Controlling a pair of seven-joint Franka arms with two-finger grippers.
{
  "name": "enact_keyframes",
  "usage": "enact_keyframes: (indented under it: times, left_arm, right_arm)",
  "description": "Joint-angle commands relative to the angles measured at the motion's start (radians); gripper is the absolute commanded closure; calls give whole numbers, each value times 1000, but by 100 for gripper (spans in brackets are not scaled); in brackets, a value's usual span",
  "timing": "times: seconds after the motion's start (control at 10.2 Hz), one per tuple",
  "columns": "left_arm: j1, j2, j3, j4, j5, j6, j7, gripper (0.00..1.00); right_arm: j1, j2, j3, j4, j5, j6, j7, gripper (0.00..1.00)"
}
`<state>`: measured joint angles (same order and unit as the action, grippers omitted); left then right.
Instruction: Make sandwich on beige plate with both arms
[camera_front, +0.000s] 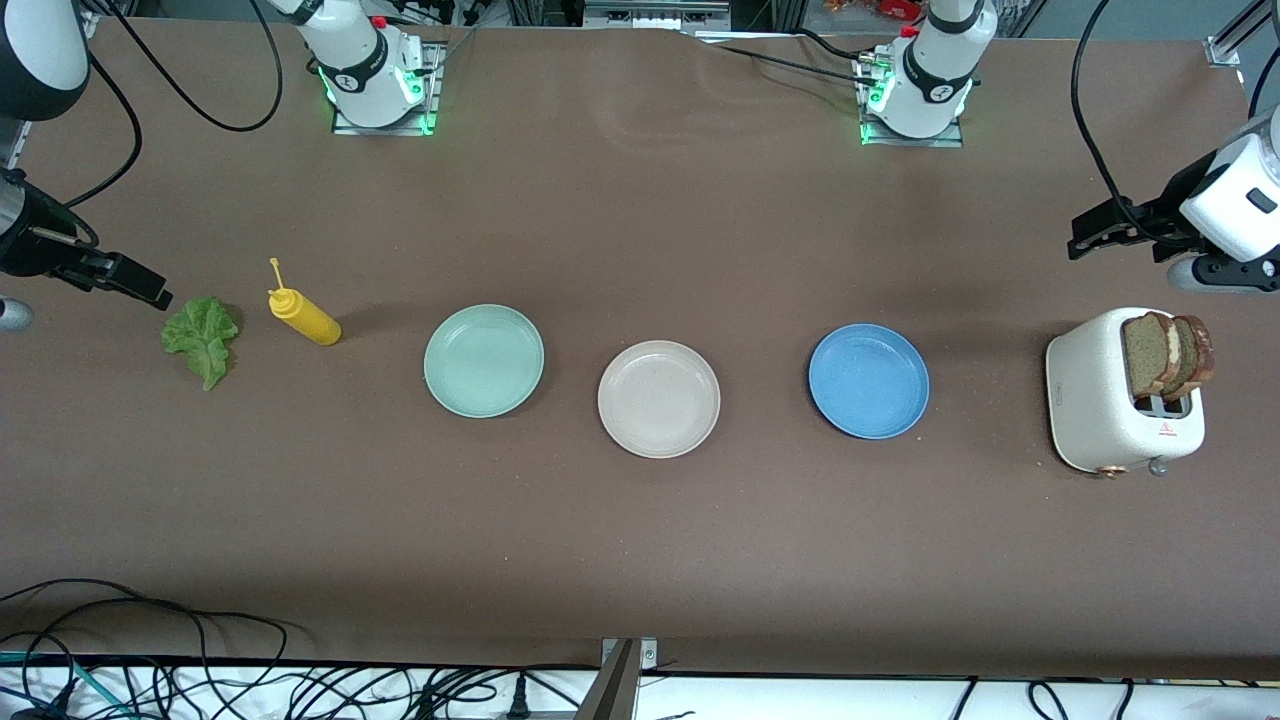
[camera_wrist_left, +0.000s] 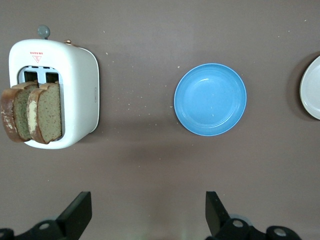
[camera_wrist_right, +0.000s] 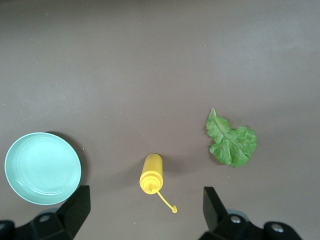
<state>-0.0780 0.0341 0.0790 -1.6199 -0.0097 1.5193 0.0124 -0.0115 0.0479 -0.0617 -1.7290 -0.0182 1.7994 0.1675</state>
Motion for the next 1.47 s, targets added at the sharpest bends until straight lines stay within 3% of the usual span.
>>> enact_keyframes:
  times: [0.0,1.38]
  left_arm:
    - [17,26,-19,23,19,-18,-5,0]
    - [14,41,-18,32,19,-16,-2,0]
  right_arm:
    - [-10,-2,8,9,14,-2,7,0]
    - [-13,7,8,9,12,-6,9,0]
